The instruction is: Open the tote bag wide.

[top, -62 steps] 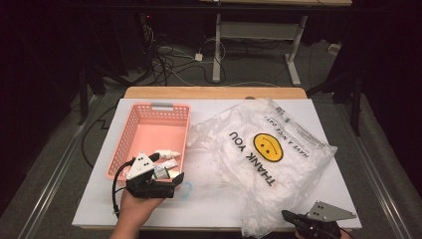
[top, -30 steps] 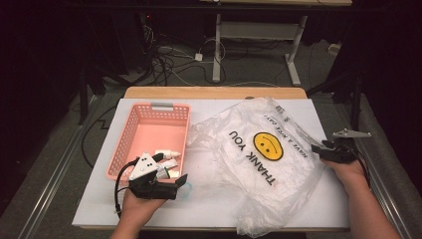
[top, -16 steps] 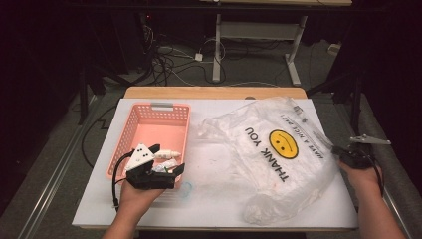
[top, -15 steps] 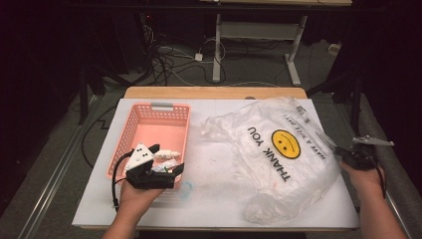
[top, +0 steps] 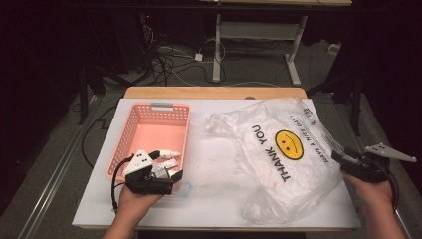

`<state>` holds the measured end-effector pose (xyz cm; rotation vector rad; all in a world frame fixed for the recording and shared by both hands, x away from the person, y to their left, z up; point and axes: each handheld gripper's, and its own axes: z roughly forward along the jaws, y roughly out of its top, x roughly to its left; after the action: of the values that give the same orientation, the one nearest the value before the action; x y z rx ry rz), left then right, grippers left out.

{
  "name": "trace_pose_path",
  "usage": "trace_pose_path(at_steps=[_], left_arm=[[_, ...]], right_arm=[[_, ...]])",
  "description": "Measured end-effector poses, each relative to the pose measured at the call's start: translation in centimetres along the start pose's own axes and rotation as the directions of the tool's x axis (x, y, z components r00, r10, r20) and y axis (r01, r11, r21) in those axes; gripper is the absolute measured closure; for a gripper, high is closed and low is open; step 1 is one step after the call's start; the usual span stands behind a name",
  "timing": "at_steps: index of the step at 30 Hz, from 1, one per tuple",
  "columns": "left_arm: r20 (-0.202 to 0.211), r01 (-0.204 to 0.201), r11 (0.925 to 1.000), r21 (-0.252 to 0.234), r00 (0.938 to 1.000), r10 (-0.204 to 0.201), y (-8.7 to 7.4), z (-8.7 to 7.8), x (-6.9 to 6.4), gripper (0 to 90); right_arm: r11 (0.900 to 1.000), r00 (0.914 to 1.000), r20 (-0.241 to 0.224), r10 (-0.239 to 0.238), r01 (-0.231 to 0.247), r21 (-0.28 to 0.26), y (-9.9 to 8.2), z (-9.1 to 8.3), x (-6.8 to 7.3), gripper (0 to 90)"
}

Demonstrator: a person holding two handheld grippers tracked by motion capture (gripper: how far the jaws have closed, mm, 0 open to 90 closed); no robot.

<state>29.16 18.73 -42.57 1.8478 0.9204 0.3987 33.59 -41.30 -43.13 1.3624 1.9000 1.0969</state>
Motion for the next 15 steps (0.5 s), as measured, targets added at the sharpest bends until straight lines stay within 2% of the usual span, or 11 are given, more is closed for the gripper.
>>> trace_pose_path(at_steps=[3, 7, 10, 13, 15], left_arm=[[-0.006, 0.007, 0.9999, -0.013, 1.0000, -0.007, -0.2, -0.1, -0.1, 0.0], [-0.006, 0.004, 1.0000, -0.006, 1.0000, -0.004, -0.1, 0.0, -0.2, 0.0], [-0.004, -0.005, 0.9999, 0.011, 1.0000, 0.005, -0.1, 0.3, -0.3, 0.0], [0.000, -0.003, 1.0000, 0.008, 1.0000, 0.003, -0.2, 0.5, -0.4, 0.0], [0.011, 0.005, 0.9999, 0.016, 0.9999, -0.005, -0.2, 0.6, -0.5, 0.0]], right_arm=[[0.9997, 0.9982, -0.055, -0.023, 0.022, -0.007, -0.5, 0.1, 2.7, 29.5], [0.9979, 0.9910, -0.117, -0.064, 0.062, -0.018, -0.6, 0.4, 5.4, 17.0], [0.9960, 0.9850, -0.149, -0.087, 0.082, -0.035, -0.7, 0.7, 6.8, 10.9], [0.9937, 0.9797, -0.167, -0.110, 0.105, -0.038, -0.6, 1.0, 8.0, 1.3], [0.9925, 0.9758, -0.182, -0.121, 0.115, -0.042, -0.5, 1.2, 8.7, 0.0]])
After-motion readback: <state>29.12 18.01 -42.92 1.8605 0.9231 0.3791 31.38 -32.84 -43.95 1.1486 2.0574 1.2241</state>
